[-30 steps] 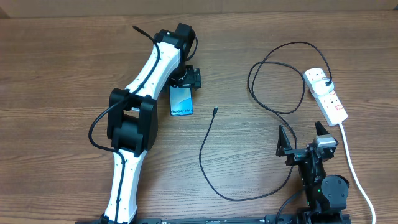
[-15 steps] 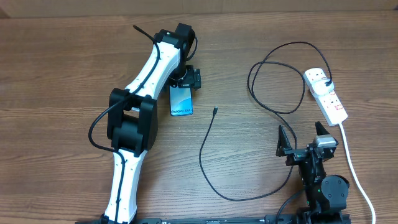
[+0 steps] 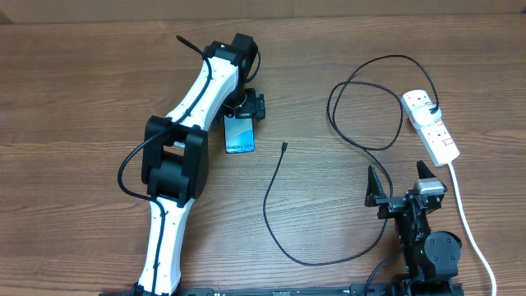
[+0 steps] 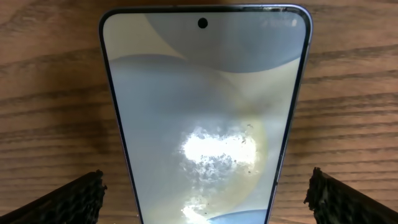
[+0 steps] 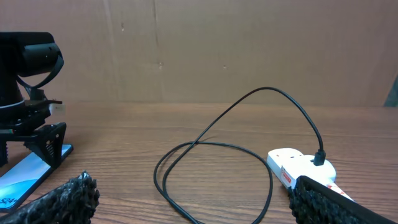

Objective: Plug charger to phone and switch on socket
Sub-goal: 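Close the left gripper on the phone's top edge, then lift the phone with the left gripper and raise it upright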

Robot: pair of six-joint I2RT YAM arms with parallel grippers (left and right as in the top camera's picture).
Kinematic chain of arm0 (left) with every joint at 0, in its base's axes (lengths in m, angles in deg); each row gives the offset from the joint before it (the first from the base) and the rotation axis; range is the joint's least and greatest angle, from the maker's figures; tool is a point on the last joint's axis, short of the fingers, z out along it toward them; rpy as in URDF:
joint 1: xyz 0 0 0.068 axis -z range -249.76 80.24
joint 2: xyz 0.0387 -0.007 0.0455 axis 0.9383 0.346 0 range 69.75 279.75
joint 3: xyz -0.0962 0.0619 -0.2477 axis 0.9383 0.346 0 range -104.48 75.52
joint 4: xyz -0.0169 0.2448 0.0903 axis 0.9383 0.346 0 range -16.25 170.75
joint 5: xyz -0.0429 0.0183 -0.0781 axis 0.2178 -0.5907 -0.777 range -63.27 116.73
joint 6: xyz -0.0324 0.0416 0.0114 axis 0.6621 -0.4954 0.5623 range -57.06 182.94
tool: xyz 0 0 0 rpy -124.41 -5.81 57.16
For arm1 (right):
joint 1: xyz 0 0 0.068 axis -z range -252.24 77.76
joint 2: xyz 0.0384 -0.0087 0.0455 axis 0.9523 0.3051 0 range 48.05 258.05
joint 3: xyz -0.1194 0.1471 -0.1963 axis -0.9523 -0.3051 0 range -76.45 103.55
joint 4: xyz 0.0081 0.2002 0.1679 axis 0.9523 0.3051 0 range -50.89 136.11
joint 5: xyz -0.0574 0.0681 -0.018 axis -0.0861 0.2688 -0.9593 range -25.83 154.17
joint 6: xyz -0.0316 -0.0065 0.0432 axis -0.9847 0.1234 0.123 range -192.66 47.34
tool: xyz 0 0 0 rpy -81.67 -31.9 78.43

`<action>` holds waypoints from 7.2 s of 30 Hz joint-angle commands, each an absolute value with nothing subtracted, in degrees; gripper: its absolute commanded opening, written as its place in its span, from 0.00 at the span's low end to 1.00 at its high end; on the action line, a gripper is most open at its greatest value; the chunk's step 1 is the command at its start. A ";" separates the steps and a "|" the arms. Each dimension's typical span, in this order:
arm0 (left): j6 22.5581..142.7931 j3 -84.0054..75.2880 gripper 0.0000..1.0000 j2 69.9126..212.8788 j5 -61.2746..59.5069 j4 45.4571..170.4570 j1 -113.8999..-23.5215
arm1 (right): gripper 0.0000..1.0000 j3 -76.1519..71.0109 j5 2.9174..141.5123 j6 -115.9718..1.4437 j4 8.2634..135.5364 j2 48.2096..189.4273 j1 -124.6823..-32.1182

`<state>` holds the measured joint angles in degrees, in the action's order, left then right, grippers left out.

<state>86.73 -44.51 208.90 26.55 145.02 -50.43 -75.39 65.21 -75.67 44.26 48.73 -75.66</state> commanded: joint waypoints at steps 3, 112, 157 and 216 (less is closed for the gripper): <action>87.39 -44.09 1.00 209.16 27.33 144.99 -51.00 | 1.00 -75.98 64.73 -75.76 43.96 48.23 -75.81; 88.68 -36.27 0.75 209.14 25.96 139.68 -51.02 | 1.00 -75.98 64.73 -75.73 43.96 48.23 -75.81; 88.68 -44.23 0.72 209.14 21.74 148.38 -51.06 | 1.00 -75.98 64.73 -75.73 43.96 48.23 -75.81; 88.68 -48.62 0.74 209.14 -58.50 152.49 -61.22 | 1.00 -75.98 64.73 -75.73 43.96 48.23 -75.81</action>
